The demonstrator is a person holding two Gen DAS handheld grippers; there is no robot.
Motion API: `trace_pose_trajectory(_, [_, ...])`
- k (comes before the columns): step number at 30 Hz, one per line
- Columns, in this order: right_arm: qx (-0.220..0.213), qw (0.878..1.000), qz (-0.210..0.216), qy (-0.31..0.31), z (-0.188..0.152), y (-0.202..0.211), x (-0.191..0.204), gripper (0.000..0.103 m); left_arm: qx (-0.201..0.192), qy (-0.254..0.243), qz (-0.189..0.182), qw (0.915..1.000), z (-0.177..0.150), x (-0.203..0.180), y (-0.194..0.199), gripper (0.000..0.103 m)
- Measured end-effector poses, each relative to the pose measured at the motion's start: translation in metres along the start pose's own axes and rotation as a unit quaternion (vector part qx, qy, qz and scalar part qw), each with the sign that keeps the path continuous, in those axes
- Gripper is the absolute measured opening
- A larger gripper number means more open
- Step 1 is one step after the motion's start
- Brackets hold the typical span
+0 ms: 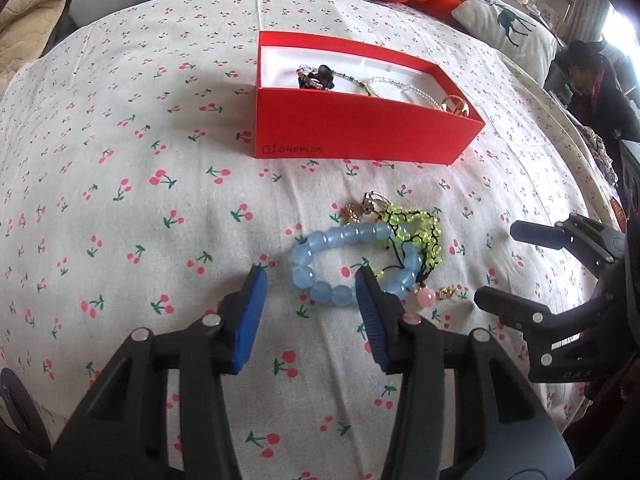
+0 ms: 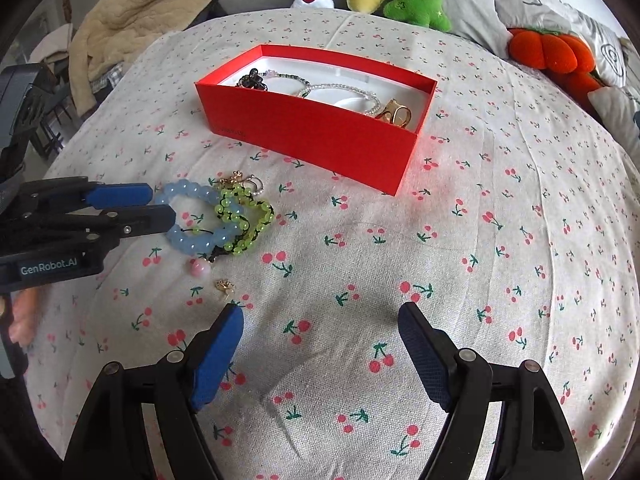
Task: Organize jewelry
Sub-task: 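Grasp the light-blue bead bracelet with the left gripper, then lift the blue bracelet with the left gripper while the right grasps the green beaded bracelet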
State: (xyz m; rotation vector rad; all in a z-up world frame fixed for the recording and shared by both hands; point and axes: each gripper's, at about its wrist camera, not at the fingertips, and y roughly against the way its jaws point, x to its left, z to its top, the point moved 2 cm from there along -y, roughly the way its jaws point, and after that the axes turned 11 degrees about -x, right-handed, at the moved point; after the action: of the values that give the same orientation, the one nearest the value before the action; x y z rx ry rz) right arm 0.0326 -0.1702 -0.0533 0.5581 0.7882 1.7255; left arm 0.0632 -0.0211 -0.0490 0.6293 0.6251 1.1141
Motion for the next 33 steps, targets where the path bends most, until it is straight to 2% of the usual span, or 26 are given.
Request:
trace_pose_trajectory(4, [-0.003, 1.0, 0.002, 0.001, 0.006, -0.002, 0.004, 0.081, 0.002, -0.005, 0.011, 0.9999, 0.001, -0.001, 0.0, 0.031])
trace_pose_trajectory(6, [-0.004, 1.0, 0.003, 0.0, 0.008, -0.003, 0.005, 0.081, 0.009, -0.015, 0.029, 0.9994, 0.0, 0.001, -0.001, 0.013])
trace_pose_trajectory(11, [-0.001, 1.0, 0.006, -0.004, 0.012, -0.008, 0.01, 0.081, 0.008, -0.016, 0.034, 0.9993, -0.004, 0.008, 0.003, 0.013])
trace_pose_trajectory(21, [-0.001, 0.999, 0.023, -0.049, 0.024, -0.016, 0.013, 0.079, 0.015, 0.023, 0.051, 0.9983, -0.012, 0.037, 0.017, 0.013])
trace_pose_trajectory(33, [0.008, 0.996, 0.035, -0.085, 0.035, -0.036, 0.019, 0.046, 0.017, 0.024, 0.057, 0.9979, -0.016, 0.043, 0.02, 0.013])
